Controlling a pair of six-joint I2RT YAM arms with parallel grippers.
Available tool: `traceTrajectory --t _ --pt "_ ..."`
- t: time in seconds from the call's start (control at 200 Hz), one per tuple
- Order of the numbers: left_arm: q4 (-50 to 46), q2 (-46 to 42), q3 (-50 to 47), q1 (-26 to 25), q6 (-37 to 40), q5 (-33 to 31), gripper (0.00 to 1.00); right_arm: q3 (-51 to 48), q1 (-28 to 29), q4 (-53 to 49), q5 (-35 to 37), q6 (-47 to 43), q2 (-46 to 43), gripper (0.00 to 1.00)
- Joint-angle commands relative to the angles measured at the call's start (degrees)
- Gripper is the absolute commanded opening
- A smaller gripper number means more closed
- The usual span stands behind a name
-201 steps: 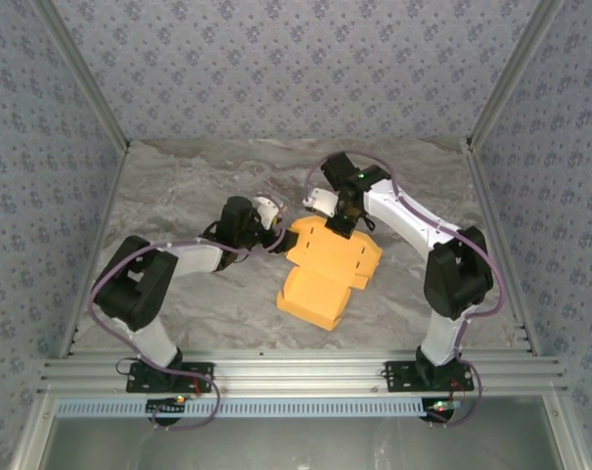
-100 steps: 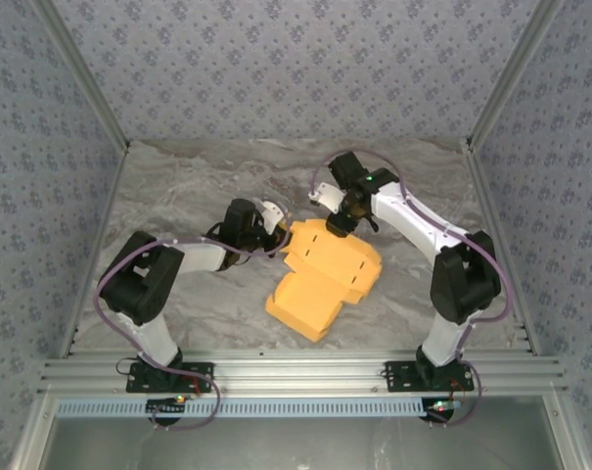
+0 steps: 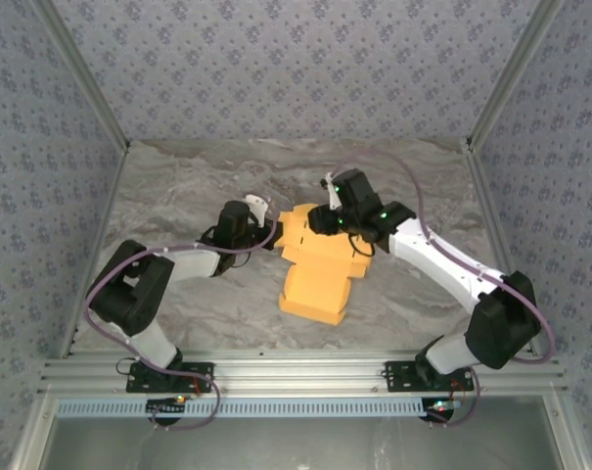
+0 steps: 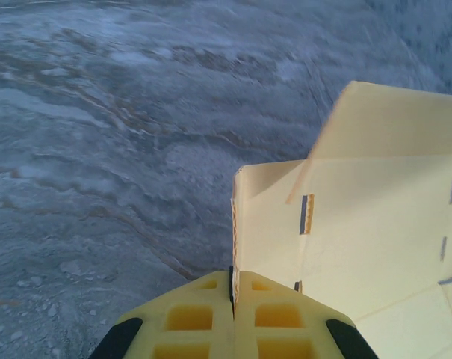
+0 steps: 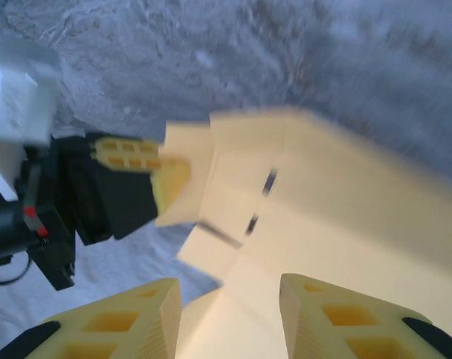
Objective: Fold the paper box
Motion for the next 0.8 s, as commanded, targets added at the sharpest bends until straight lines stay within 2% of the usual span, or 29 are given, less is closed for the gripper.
traceTrajectory --t 0.0,0.115,0.265,0.455,0.58,0.795 --pt "3.77 -2.24 -1.60 0.50 -12.62 -5.35 0.00 -3.61 2.35 6.98 -1.82 17.26 3.26 0.43" --pt "10.41 -1.00 -3.59 0.13 -16.06 -3.06 0.00 0.45 3.35 4.66 -2.46 14.98 10.15 0.47" --pt "13.43 -0.89 -5.59 0.12 -18.19 -2.46 0.00 4.70 4.35 2.02 -0.79 9.20 16.23 0.60" --pt "8.66 -4.74 -5.97 -1.26 -17.19 -4.49 0.00 8.68 4.34 -2.60 2.53 4.02 21.36 0.59" --pt "8.01 -5.02 -6.75 -1.27 -17.07 -6.05 0.00 10.76 5.76 -4.45 1.99 1.69 22.90 0.61" --pt "7.95 -4.38 -6.06 -1.25 -16.70 -6.15 0.00 11.50 6.99 -7.13 6.96 3.43 25.28 0.61"
